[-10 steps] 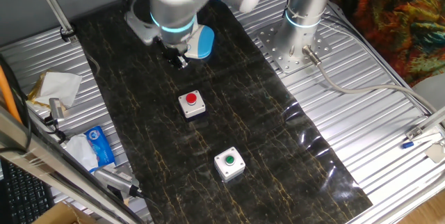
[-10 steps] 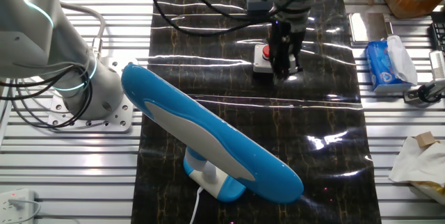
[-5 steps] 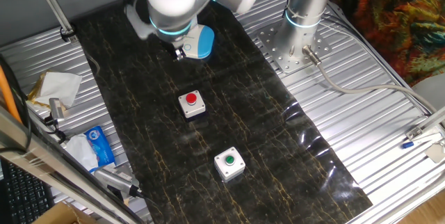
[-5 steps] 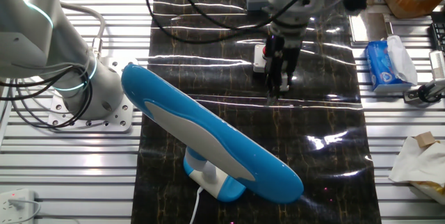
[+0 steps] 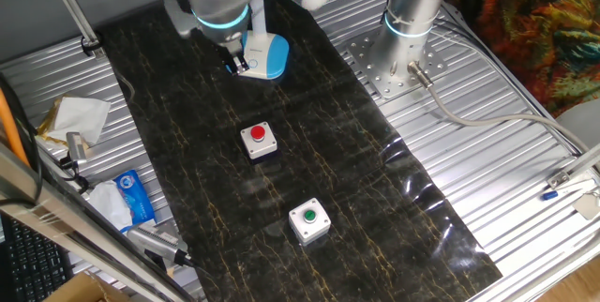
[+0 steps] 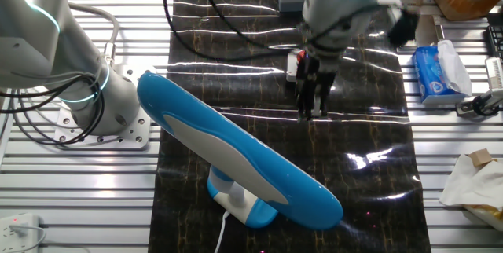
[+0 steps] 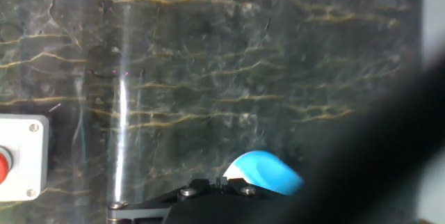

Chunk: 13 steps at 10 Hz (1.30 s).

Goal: Turn on the desk lamp by pressing the button

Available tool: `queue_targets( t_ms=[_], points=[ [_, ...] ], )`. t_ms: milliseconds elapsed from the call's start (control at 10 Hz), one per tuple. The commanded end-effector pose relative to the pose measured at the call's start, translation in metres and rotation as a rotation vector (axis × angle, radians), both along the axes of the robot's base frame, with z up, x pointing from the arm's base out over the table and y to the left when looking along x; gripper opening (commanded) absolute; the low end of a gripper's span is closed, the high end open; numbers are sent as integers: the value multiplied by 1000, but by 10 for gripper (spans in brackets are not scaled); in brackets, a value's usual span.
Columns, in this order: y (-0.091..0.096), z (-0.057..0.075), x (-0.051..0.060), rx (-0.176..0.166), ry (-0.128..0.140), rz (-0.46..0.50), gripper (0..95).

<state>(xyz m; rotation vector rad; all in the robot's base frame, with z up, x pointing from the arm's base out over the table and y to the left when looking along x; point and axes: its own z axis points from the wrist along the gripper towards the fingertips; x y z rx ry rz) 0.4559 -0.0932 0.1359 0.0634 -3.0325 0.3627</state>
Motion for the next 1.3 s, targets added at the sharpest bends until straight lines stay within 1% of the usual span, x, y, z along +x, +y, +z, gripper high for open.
queue_targets(
  t_ms=[100, 300, 400, 600, 700, 800, 900, 1100, 1200, 1300],
  points=[
    [-6, -8, -10, 38, -7, 3, 0],
    [-8, -13, -18, 38, -8, 0, 0],
    [-10, -15, -20, 38, -9, 0, 0],
    [-15, -28, -25, 37, -17, 3, 0],
    [-15, -32, -26, 41, -24, -2, 0],
    [-15, -38, -25, 37, -32, -6, 0],
    [-15, -40, -25, 37, -33, -9, 0],
    [-14, -53, -25, 34, -34, -17, 0],
    [-16, -57, -27, 26, -38, -15, 0],
    [-18, -56, -26, 11, -40, -11, 0]
  ],
)
